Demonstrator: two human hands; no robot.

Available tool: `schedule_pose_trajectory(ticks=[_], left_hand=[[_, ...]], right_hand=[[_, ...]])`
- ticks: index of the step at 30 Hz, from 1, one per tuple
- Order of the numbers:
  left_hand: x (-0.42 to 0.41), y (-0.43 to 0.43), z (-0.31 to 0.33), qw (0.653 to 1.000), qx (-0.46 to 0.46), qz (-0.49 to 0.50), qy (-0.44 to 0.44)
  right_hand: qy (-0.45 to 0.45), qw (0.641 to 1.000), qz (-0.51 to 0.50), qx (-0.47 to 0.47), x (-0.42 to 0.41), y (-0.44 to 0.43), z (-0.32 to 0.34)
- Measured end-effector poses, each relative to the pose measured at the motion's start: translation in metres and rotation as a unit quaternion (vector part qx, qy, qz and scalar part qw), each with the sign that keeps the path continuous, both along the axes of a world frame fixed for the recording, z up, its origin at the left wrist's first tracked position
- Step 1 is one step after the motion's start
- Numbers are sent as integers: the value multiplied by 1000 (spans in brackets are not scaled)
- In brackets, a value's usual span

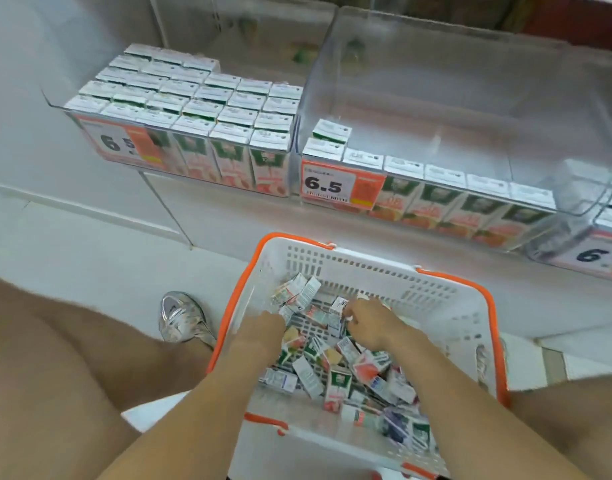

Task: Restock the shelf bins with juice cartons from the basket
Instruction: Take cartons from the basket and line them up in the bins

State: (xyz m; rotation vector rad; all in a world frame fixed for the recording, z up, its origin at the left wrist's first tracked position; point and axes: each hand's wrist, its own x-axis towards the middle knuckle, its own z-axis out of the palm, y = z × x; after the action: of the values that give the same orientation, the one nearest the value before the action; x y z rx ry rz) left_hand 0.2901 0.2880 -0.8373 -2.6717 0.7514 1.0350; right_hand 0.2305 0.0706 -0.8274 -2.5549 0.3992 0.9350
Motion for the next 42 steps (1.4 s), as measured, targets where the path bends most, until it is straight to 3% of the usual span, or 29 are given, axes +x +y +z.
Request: schedule_pose_trajectory(ticks=[6,11,15,20,24,28,31,34,38,40,42], left_hand=[[-16,11,-44,998,64,1,9],[-12,17,-64,999,40,10,11],[-10,14,-64,998,44,-39,7],[-7,7,-54,996,47,-79,-23],[1,8,-50,999,-35,-10,16],[23,1,-20,956,-227,126,135],[37,-4,23,897,-332,188,222],[41,-6,60,838,-424,247,239],[44,-2,92,780,-495,317,215],[43,-1,106,771,-499,333,212],[39,0,125,785,-477,340,201]], right_hand=[[-117,983,97,-99,3,0,-37],[-82,978,166,-92,15,12,-50],[-45,974,194,-110,25,13,-62],[-70,955,238,-162,24,11,-69],[-101,942,275,-167,20,2,-71],[-152,980,121,-52,15,-9,-59],[-223,970,-81,55,12,-10,-37],[-265,900,-292,186,10,-7,-2],[-228,787,-446,359,11,-5,44],[-181,732,-497,429,10,-4,66],[-129,699,-506,488,7,-1,88]])
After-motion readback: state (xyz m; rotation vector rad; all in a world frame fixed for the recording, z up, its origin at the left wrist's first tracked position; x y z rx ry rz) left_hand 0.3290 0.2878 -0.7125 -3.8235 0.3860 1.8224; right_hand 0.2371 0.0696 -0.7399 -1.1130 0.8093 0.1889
